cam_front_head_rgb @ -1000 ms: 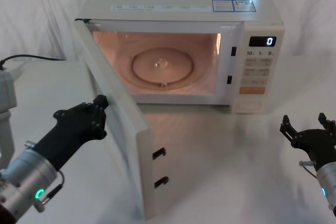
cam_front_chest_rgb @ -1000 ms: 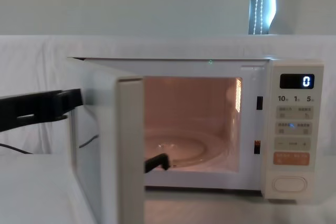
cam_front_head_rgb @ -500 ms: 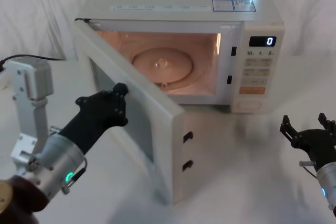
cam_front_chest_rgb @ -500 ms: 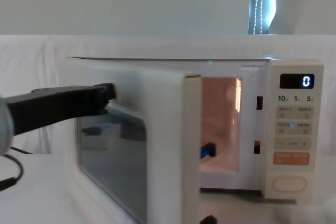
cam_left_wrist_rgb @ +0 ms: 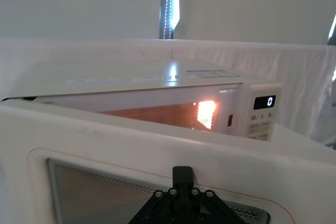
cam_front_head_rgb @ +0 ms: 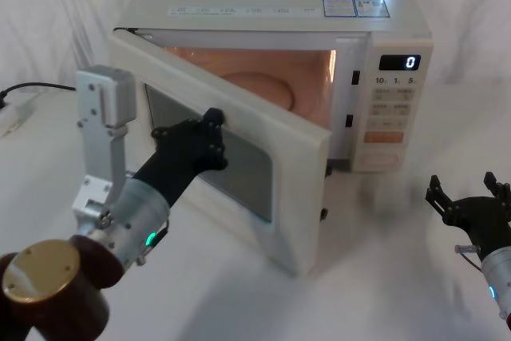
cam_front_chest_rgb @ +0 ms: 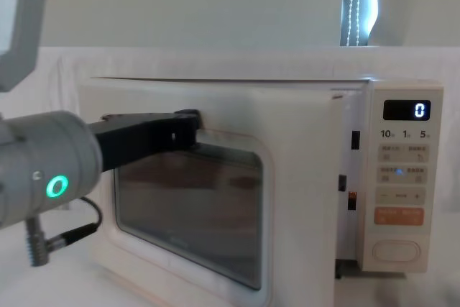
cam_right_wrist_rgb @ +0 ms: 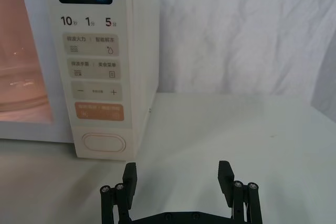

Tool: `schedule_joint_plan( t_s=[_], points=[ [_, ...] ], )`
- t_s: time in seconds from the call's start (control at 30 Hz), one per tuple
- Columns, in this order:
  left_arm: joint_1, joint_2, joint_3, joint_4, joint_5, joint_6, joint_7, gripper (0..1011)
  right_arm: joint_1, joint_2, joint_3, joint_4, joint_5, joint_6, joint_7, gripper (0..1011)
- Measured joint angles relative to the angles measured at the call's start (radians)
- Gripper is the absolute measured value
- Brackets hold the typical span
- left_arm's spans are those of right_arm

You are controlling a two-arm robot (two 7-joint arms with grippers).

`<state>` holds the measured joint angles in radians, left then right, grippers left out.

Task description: Press the button to open the microwave door with one hand; close the microwave door with the other hand.

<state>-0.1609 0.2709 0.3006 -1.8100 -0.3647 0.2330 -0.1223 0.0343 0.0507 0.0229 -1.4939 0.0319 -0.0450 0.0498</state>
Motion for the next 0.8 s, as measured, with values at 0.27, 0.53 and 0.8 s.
schedule_joint_plan(
  t_s=[0.27,0.53,0.8],
  points=[
    [-0.070,-0.046,0.022,0.073,0.033,0.017,-0.020,0,0.000,0.000,0.000,0.000,0.000,0.000,0.000,1002],
    [-0.125,-0.078,0.032,0.143,0.076,0.019,-0.025,0,0.000,0.000,0.000,0.000,0.000,0.000,0.000,1002],
    [-0.177,-0.115,0.030,0.221,0.099,0.015,-0.035,0,0.000,0.000,0.000,0.000,0.000,0.000,0.000,1002]
  ],
)
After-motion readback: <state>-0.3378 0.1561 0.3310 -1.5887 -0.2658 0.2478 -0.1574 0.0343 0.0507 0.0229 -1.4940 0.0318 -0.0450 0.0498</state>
